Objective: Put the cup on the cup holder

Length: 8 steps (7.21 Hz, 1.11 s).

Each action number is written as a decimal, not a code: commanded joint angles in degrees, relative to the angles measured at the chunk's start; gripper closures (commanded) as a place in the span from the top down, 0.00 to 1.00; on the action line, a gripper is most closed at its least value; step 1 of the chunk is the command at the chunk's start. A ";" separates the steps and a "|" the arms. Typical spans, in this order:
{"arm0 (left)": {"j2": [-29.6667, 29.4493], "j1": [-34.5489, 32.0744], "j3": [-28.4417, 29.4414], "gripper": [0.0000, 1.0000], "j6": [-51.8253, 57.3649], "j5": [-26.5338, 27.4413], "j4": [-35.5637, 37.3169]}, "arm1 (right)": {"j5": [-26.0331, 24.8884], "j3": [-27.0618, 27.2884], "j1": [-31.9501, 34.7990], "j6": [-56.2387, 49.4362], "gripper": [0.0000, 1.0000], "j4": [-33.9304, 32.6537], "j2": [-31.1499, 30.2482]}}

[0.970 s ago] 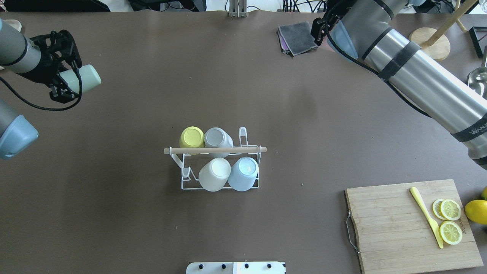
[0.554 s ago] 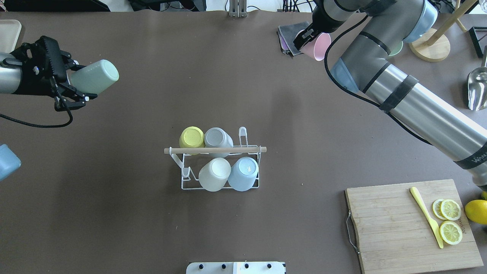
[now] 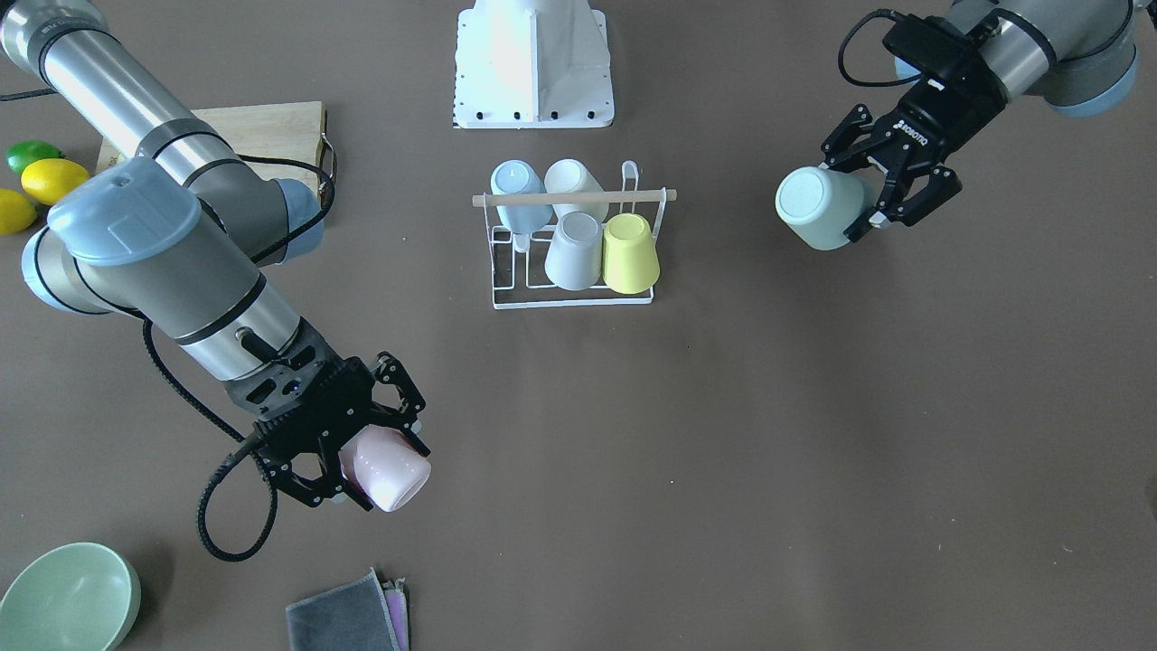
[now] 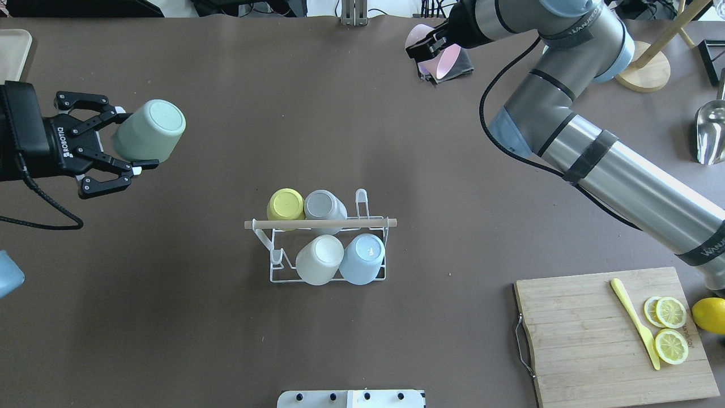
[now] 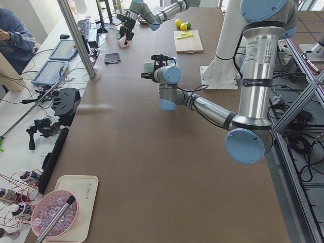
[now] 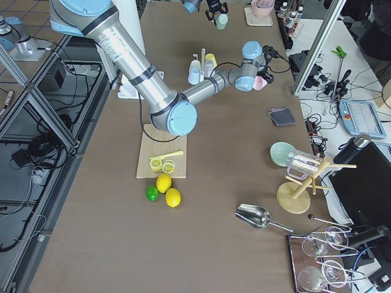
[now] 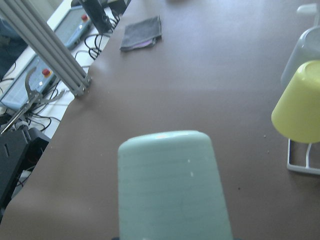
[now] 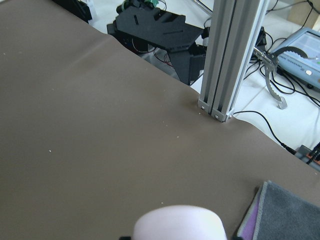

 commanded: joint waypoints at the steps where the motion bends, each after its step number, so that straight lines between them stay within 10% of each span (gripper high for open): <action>1: -0.25 5.42 0.10 0.74 -6.93 4.24 -9.21 | -2.71 0.04 -0.27 5.26 0.00 16.01 -3.54; 8: -6.14 19.33 7.47 0.74 -11.52 14.39 -20.23 | -14.83 -1.01 -7.12 23.03 0.00 42.60 -8.91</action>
